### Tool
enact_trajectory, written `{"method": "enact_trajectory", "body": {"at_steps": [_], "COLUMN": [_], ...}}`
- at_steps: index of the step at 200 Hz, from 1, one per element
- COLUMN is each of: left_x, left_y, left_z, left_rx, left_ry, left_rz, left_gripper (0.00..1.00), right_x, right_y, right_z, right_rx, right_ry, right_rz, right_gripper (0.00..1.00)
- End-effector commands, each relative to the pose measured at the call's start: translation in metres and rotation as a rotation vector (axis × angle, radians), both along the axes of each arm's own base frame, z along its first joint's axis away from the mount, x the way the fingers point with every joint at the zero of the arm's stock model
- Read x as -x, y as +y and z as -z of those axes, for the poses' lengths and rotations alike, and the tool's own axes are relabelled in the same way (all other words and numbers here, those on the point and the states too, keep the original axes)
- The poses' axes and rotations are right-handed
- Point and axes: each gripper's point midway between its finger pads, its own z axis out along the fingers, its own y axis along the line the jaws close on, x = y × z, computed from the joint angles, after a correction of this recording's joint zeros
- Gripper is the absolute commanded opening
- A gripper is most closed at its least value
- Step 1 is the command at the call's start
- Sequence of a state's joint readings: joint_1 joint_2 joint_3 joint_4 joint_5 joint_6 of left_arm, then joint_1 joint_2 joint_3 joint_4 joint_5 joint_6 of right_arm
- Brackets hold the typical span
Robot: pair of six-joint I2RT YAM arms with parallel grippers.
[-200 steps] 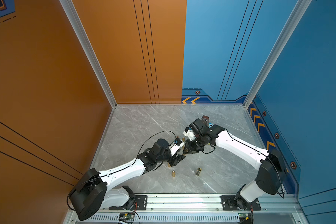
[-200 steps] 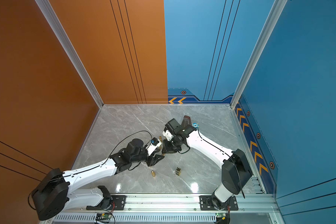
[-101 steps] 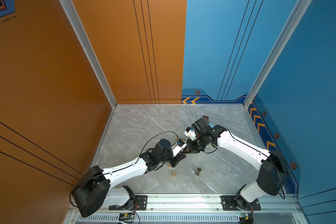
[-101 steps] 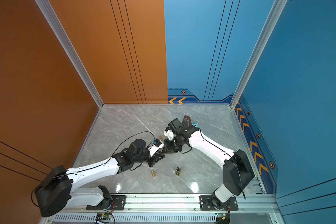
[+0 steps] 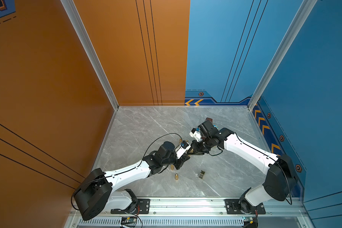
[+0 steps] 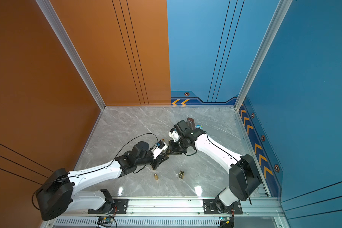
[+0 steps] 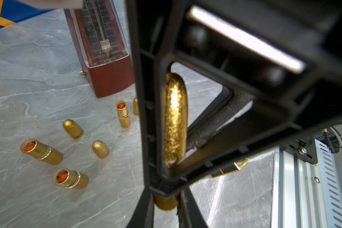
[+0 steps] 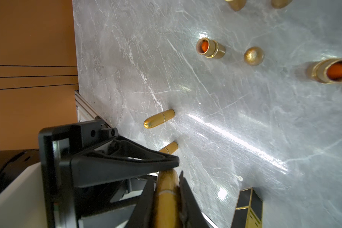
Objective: Open the lipstick cap
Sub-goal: Open the cover of the lipstick.
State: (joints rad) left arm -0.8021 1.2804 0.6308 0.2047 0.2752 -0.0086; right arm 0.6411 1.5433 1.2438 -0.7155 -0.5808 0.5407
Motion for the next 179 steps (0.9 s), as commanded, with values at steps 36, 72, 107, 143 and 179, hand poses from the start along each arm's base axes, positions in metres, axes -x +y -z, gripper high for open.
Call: {"method": "enact_trajectory", "body": {"at_steps": [36,72,107,143,179], "left_x": [0.000,0.001,0.002,0.003,0.003], "left_y": [0.011,0.011,0.011,0.008,0.008], "left_z": [0.001,0.003,0.000,-0.001,-0.001], "left_rx": [-0.023,-0.047,-0.041,-0.034,-0.037], "left_ry": [0.001,0.017,0.012,0.016,0.019], "left_rz": [-0.050,-0.043,-0.038,-0.027,-0.028], "left_gripper": [0.00,0.00,0.00,0.00,0.00], "right_x": [-0.007,-0.007,-0.007,-0.006,-0.005], "right_y": [-0.011,-0.009,-0.006,0.001,0.002], "right_z": [-0.023,-0.015,-0.007,0.001,0.005], "right_rx": [-0.002,0.010,0.015,0.006,0.002], "right_ry": [-0.114,-0.105,-0.099,-0.079,-0.078], "right_rz": [0.024,0.007,-0.006,-0.027,-0.034], "right_gripper": [0.37,0.37,0.34,0.31,0.23]}}
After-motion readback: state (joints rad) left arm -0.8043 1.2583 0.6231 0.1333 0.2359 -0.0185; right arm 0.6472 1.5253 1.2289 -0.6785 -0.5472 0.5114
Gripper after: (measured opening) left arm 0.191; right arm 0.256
